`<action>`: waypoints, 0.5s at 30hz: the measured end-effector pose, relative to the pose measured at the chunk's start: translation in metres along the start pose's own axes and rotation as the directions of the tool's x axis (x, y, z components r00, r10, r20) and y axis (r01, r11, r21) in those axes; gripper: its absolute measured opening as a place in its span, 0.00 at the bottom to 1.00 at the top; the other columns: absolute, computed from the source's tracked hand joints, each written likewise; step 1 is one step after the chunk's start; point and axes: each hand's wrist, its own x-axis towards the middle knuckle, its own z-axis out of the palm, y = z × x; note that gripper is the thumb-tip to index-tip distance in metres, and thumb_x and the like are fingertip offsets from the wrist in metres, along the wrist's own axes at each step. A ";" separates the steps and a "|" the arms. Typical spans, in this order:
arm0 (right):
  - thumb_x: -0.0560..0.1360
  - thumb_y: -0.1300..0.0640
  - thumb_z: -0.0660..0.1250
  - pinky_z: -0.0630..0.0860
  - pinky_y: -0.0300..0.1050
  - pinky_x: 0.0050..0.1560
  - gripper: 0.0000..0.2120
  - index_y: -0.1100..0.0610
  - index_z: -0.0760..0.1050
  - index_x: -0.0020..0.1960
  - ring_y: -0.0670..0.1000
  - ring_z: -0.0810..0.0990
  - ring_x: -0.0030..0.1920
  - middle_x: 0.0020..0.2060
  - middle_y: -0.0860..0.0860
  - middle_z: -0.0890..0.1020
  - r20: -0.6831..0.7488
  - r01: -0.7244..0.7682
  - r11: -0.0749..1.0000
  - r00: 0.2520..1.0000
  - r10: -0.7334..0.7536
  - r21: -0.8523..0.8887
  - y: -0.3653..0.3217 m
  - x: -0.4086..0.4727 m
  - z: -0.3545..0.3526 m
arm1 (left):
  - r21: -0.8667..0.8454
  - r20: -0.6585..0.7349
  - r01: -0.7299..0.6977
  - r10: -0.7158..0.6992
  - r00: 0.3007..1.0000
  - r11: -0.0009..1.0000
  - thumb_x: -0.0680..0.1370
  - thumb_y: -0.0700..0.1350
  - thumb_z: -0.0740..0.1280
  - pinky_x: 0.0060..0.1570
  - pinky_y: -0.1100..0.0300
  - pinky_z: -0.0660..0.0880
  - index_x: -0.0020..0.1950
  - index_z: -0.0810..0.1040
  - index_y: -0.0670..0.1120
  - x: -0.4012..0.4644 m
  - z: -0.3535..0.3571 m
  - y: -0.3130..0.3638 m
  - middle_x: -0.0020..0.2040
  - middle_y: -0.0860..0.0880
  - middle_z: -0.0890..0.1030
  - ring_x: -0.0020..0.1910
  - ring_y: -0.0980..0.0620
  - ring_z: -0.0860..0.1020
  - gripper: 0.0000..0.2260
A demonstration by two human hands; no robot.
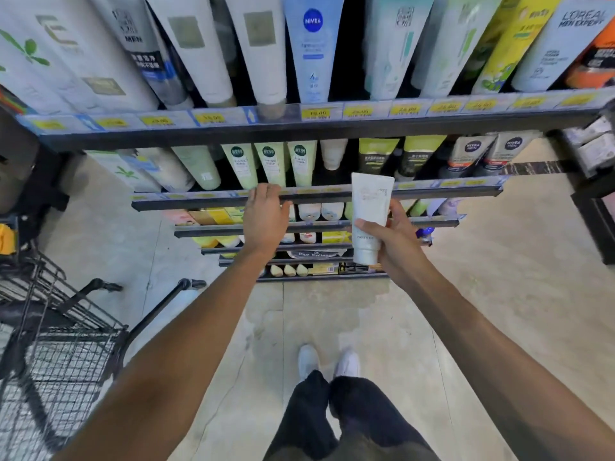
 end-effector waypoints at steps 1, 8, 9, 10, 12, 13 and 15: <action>0.70 0.65 0.78 0.79 0.65 0.62 0.33 0.52 0.70 0.70 0.63 0.82 0.63 0.62 0.54 0.83 -0.014 -0.006 1.000 1.000 0.006 -0.009 0.004 0.006 0.003 | 0.027 0.001 -0.026 0.026 1.000 0.999 0.82 0.48 0.68 0.68 0.48 0.71 0.67 0.77 0.40 0.003 0.006 -0.006 0.63 0.42 0.78 0.65 0.41 0.74 0.18; 0.71 0.65 0.79 0.81 0.59 0.62 0.32 0.51 0.69 0.69 0.55 0.83 0.62 0.63 0.53 0.82 -0.050 0.014 0.996 0.999 -0.018 -0.087 0.024 0.040 0.016 | 0.116 -0.008 -0.110 0.112 0.994 0.987 0.81 0.45 0.68 0.69 0.47 0.71 0.68 0.76 0.40 0.005 0.038 -0.037 0.63 0.41 0.78 0.66 0.40 0.73 0.17; 0.70 0.65 0.80 0.81 0.59 0.62 0.34 0.52 0.68 0.70 0.55 0.83 0.62 0.62 0.54 0.83 -0.055 0.027 0.995 0.998 -0.032 -0.096 0.025 0.044 0.017 | 0.114 -0.048 -0.135 0.141 0.989 0.984 0.81 0.44 0.68 0.67 0.47 0.71 0.67 0.76 0.40 0.004 0.040 -0.039 0.62 0.41 0.78 0.65 0.40 0.74 0.16; 0.69 0.63 0.81 0.81 0.61 0.61 0.36 0.52 0.68 0.71 0.55 0.83 0.61 0.62 0.54 0.83 -0.067 0.036 0.993 0.997 -0.044 -0.115 0.025 0.045 0.020 | 0.131 -0.090 -0.155 0.167 0.982 0.979 0.81 0.44 0.67 0.66 0.48 0.72 0.66 0.77 0.40 0.004 0.039 -0.039 0.61 0.41 0.78 0.63 0.40 0.75 0.15; 0.67 0.60 0.82 0.82 0.61 0.60 0.37 0.51 0.68 0.70 0.56 0.82 0.62 0.62 0.52 0.82 -0.082 0.066 0.988 0.994 -0.078 -0.142 0.025 0.049 0.023 | 0.156 -0.160 -0.206 0.231 0.960 0.966 0.82 0.45 0.67 0.65 0.49 0.72 0.64 0.77 0.40 0.008 0.035 -0.040 0.60 0.41 0.78 0.61 0.40 0.75 0.14; 0.67 0.60 0.82 0.82 0.59 0.59 0.36 0.50 0.68 0.70 0.56 0.81 0.63 0.62 0.51 0.82 -0.083 0.083 0.983 0.992 -0.098 -0.165 0.023 0.051 0.024 | 0.162 -0.190 -0.230 0.259 0.947 0.960 0.82 0.45 0.67 0.65 0.49 0.72 0.64 0.77 0.40 0.011 0.033 -0.041 0.60 0.41 0.77 0.62 0.40 0.74 0.14; 0.68 0.61 0.81 0.82 0.54 0.57 0.36 0.51 0.68 0.70 0.55 0.81 0.63 0.61 0.49 0.81 -0.093 0.136 0.970 0.983 -0.158 -0.204 0.017 0.057 0.031 | 0.156 -0.209 -0.242 0.271 0.940 0.958 0.81 0.45 0.67 0.66 0.50 0.72 0.64 0.76 0.39 0.016 0.034 -0.044 0.60 0.41 0.77 0.62 0.40 0.74 0.14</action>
